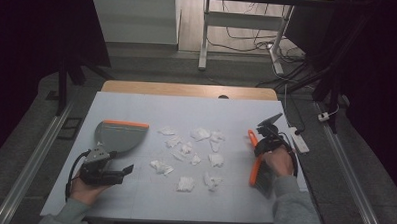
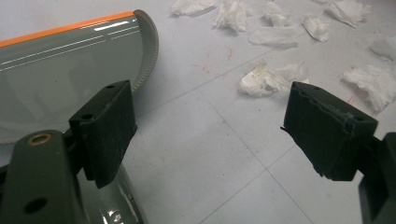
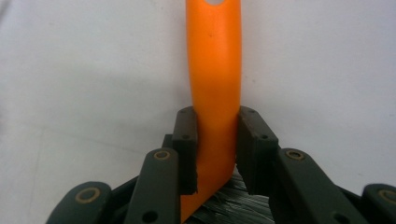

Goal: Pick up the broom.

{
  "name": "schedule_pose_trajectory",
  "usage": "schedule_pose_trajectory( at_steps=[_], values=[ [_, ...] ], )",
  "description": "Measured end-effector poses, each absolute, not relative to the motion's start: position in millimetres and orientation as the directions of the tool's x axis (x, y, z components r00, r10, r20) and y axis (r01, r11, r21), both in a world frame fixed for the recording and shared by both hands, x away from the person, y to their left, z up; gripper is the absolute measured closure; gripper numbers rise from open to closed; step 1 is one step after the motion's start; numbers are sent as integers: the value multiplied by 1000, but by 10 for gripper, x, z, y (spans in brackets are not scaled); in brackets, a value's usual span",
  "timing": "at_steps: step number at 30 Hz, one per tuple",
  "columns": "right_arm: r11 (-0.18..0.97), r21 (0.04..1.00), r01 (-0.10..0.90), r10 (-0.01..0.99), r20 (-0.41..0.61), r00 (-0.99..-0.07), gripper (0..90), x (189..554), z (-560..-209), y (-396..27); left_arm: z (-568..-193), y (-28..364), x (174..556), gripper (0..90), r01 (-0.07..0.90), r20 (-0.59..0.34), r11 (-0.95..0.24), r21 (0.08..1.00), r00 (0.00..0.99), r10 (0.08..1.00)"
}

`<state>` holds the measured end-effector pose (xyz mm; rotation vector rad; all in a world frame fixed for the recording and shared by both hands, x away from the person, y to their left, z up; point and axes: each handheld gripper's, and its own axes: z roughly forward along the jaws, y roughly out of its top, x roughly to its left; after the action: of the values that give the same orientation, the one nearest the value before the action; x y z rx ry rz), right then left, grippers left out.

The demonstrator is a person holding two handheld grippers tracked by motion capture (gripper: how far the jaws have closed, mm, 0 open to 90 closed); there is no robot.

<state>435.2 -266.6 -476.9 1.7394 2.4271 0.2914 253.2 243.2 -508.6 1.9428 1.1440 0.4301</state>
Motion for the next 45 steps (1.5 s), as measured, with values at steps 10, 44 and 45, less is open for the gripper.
schedule_pose_trajectory(
  at_steps=[10, 44, 45],
  values=[
    [285, 390, 876, 913, 166, -371, 709, 4153, -4442, -2945, -5092, 2414, 2547, 175, 563, -104, -253, 787, 524, 845],
    [104, 775, 623, 668, 410, -621, 707, 3909, -4167, -2670, -5000, 2187, 2663, 185, 553, -84, -259, 792, 520, 850],
    [92, 783, 615, 668, 410, -621, 707, 3899, -4163, -2644, -4985, 2173, 2666, 186, 548, -85, -259, 795, 524, 848]
  ],
)
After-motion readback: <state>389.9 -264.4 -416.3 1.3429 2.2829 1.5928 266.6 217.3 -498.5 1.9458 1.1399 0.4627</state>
